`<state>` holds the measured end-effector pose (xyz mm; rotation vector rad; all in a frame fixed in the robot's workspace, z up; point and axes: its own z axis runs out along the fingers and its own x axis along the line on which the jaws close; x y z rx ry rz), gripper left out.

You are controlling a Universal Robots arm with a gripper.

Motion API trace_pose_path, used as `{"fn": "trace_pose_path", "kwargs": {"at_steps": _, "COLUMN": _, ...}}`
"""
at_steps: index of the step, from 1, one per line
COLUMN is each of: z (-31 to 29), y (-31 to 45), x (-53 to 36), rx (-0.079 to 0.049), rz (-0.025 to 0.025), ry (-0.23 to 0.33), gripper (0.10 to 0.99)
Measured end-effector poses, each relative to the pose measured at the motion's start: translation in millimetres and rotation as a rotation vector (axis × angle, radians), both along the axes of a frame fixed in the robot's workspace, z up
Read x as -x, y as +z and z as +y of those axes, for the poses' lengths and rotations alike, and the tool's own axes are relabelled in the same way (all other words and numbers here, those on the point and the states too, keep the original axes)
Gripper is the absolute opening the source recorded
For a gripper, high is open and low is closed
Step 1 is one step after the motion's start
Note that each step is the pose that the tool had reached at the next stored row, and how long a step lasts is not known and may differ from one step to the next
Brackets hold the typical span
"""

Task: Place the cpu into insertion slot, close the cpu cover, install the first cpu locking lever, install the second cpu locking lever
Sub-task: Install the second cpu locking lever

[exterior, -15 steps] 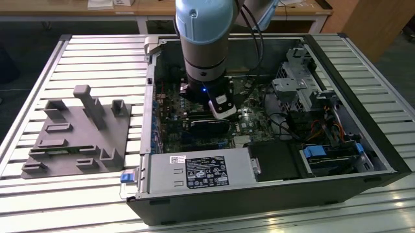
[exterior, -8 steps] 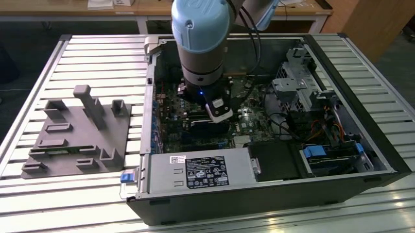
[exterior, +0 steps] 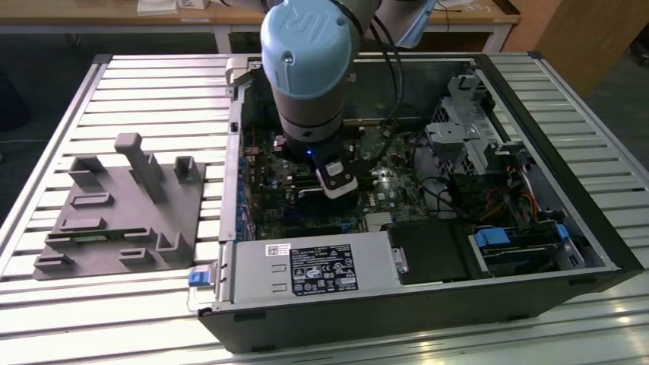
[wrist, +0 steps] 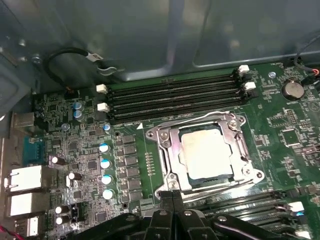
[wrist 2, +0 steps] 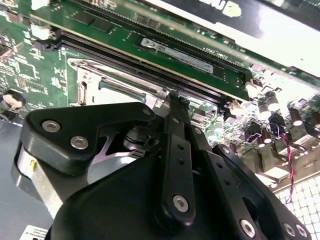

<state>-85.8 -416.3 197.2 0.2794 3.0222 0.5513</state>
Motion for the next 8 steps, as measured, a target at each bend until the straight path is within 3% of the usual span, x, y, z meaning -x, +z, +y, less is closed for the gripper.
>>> {"fn": "trace_pose_path", "kwargs": {"at_steps": 8, "z": -0.4, "y": -8.7, "x": 4.5, "rx": -0.025, "rz": -0.0001, "ry": 0.000, "gripper": 0.106}}
